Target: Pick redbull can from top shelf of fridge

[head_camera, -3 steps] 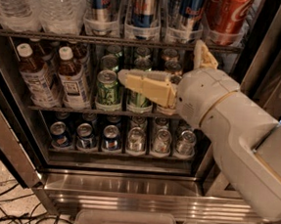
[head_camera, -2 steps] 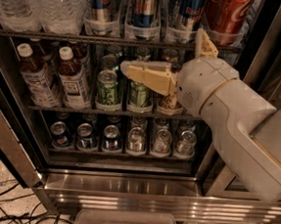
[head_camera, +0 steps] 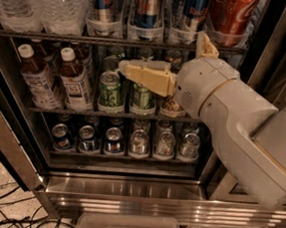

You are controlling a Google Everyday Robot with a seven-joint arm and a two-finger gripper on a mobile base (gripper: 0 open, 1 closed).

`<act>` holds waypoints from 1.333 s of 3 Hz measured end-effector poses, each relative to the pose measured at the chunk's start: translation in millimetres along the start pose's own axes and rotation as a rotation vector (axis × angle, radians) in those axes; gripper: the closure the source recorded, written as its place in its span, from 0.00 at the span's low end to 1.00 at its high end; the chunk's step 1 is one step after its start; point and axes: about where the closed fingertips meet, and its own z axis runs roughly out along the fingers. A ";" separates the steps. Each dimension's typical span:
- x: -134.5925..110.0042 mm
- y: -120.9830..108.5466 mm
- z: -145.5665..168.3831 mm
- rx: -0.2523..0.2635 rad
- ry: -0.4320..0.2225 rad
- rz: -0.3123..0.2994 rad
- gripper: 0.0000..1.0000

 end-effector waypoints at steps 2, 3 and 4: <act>0.0 2.5 0.5 -0.015 -0.005 0.005 0.00; -6.3 -8.1 -8.2 -0.100 0.010 -0.012 0.00; -6.3 -8.1 -8.2 -0.100 0.010 -0.012 0.00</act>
Offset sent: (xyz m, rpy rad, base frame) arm -0.0013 -0.0040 0.0005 0.0145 0.0038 0.0328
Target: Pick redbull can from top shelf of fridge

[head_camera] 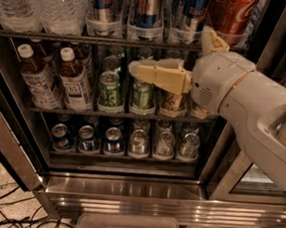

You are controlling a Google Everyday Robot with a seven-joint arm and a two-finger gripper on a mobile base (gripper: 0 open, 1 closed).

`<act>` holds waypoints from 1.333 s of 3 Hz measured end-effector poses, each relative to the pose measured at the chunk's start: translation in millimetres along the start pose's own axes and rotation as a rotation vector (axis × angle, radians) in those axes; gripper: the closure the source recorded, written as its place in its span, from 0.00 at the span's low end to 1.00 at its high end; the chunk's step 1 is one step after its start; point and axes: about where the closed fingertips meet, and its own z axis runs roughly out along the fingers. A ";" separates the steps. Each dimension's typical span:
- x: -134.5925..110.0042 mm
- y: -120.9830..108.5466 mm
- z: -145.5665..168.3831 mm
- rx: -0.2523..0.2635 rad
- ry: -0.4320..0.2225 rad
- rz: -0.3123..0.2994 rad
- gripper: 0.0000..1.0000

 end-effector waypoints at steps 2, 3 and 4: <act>0.0 0.0 0.0 0.000 0.000 0.000 0.26; -0.1 0.1 0.0 0.000 0.000 0.000 0.53; -0.1 0.1 0.0 0.000 0.000 0.000 0.47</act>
Offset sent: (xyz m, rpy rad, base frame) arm 0.0000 0.0000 0.0000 0.0000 0.0000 0.0000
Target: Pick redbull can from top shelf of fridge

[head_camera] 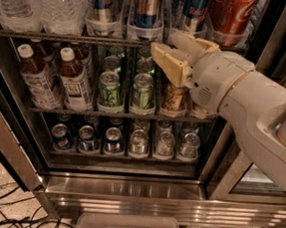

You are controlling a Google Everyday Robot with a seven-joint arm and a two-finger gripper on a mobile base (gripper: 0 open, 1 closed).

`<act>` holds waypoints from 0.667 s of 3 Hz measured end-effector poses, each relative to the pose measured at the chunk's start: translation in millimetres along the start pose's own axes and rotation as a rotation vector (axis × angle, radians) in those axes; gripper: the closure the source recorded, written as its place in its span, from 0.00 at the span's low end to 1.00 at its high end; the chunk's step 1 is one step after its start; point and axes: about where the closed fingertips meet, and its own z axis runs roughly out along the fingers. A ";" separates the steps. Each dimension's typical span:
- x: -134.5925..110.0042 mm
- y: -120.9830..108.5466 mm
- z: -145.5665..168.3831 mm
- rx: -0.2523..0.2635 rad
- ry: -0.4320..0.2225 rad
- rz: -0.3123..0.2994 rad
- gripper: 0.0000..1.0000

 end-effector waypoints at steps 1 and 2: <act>0.0 0.0 0.0 0.000 0.000 0.000 0.37; 0.0 0.0 0.0 0.000 0.000 0.000 0.24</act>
Offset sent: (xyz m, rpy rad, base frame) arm 0.0000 0.0000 0.0000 0.0000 0.0000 0.0000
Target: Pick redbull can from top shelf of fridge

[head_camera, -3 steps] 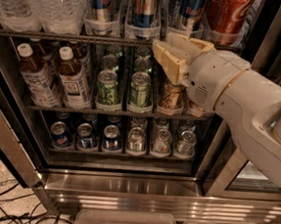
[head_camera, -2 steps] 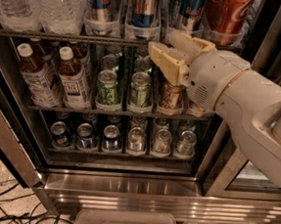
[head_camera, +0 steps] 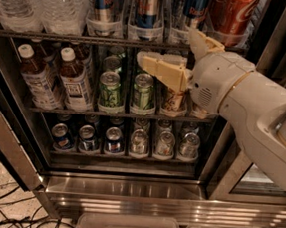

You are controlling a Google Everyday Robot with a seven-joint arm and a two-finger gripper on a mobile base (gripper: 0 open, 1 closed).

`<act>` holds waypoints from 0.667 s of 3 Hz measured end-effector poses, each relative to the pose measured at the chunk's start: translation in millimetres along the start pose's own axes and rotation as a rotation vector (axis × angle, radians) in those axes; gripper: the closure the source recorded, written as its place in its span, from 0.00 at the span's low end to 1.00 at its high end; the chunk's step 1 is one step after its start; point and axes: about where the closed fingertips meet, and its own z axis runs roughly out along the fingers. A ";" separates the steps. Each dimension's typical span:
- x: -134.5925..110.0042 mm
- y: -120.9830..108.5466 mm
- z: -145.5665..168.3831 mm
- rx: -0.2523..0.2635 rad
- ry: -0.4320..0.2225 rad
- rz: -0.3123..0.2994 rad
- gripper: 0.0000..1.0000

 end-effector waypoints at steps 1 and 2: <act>0.0 0.0 0.0 0.000 0.000 0.000 0.43; -0.6 0.8 0.4 -0.001 0.001 -0.002 0.38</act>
Offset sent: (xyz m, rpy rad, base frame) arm -0.0002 0.0013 -0.0001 -0.0119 -0.0010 -0.0011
